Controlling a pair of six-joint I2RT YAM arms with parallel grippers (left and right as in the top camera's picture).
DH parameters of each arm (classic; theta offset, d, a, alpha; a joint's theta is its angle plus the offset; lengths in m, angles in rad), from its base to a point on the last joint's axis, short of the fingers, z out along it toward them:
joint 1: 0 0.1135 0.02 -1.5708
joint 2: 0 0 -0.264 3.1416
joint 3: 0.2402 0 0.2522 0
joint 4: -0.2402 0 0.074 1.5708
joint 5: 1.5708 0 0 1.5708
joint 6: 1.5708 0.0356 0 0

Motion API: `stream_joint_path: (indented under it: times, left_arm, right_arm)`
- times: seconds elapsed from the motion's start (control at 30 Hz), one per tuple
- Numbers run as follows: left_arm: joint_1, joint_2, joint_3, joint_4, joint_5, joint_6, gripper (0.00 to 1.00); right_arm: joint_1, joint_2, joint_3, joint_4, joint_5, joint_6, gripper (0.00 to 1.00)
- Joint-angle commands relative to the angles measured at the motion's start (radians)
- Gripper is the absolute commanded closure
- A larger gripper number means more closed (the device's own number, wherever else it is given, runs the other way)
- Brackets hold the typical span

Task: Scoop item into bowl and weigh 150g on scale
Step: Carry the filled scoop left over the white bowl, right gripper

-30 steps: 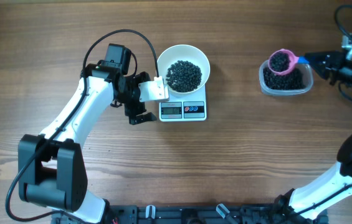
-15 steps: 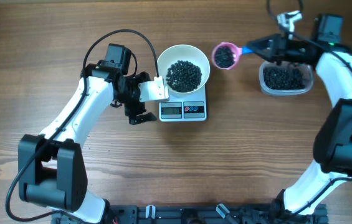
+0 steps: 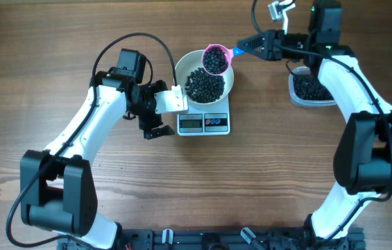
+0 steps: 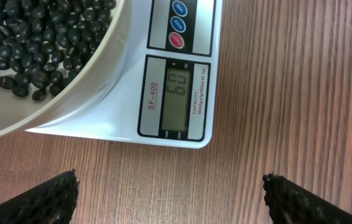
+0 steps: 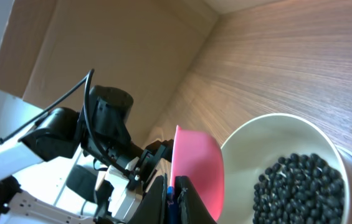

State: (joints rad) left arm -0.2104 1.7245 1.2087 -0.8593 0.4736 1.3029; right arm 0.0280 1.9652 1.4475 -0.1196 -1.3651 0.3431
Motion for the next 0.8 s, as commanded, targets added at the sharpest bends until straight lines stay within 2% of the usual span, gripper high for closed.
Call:
stream_joint_path:
  times: [0.0, 0.2, 0.3, 0.4, 0.53, 0.77]
  left_arm:
    - [0.0, -0.007, -0.007, 0.0, 0.023, -0.009, 0.0]
    - [0.0, -0.007, -0.007, 0.0, 0.023, -0.009, 0.0]
    - [0.0, -0.007, -0.007, 0.0, 0.023, -0.009, 0.0]
    - [0.0, -0.007, -0.007, 0.0, 0.023, -0.009, 0.0]
    - [0.0, -0.007, -0.007, 0.0, 0.023, -0.009, 0.0]
    - [0.0, -0.007, -0.007, 0.0, 0.023, -0.009, 0.0]
  right_arm:
    - [0.026, -0.007, 0.005, 0.042, 0.012, -0.005, 0.96]
    - [0.037, -0.008, 0.005, 0.056, 0.129, -0.034, 0.96]
    - [0.045, -0.008, 0.005, 0.051, 0.146, -0.111, 0.96]
    - [0.066, -0.008, 0.005, -0.016, 0.185, -0.35, 0.96]
    - [0.083, -0.009, 0.005, -0.076, 0.233, -0.475, 0.96]
    - [0.087, -0.07, 0.041, -0.129, 0.27, -0.467, 0.96]
